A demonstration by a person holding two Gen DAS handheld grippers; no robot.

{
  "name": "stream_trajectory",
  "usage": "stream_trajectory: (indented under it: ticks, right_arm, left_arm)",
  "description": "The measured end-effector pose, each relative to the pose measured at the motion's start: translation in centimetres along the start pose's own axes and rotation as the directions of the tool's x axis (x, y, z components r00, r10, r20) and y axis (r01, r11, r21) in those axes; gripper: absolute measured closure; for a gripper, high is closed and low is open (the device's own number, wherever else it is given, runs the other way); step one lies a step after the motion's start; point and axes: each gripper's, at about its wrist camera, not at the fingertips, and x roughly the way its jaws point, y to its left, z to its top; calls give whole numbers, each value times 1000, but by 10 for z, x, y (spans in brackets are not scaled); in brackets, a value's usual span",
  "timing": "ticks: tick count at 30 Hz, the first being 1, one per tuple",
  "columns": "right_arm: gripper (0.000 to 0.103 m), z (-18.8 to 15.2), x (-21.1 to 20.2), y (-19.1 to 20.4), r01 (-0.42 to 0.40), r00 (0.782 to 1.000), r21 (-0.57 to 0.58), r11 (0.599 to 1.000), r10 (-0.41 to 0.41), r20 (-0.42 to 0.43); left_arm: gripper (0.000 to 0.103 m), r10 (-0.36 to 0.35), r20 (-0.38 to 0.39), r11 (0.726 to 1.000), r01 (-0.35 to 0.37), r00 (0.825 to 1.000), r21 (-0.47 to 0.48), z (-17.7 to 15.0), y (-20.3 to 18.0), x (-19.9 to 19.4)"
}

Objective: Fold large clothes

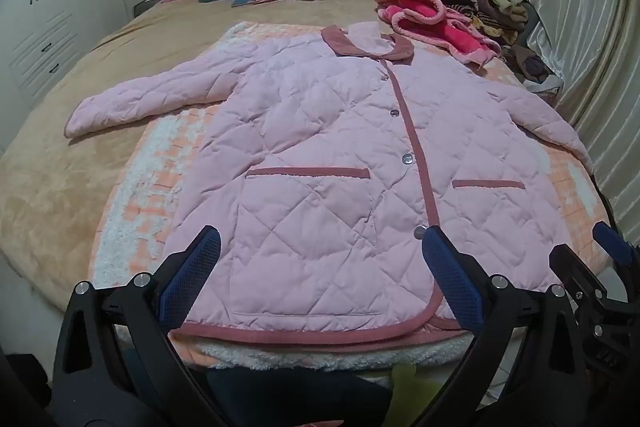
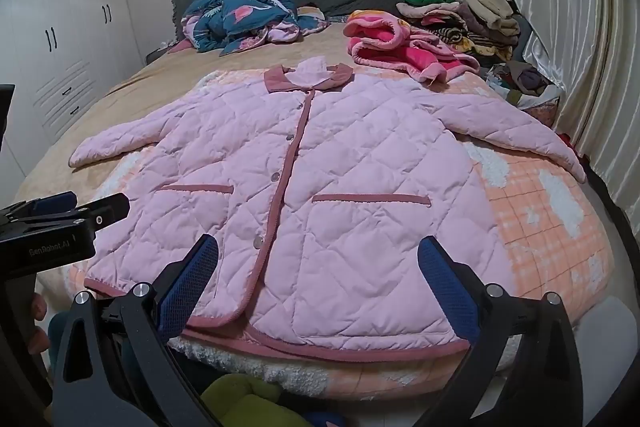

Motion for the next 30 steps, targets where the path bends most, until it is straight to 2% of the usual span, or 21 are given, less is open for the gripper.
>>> stream_trajectory:
  ticks: [30]
  right_arm:
    - [4, -1, 1, 1, 1, 1000, -1, 1000, -1, -3]
  left_arm:
    - [9, 19, 10, 1000, -19, 1000, 11, 5, 7, -3]
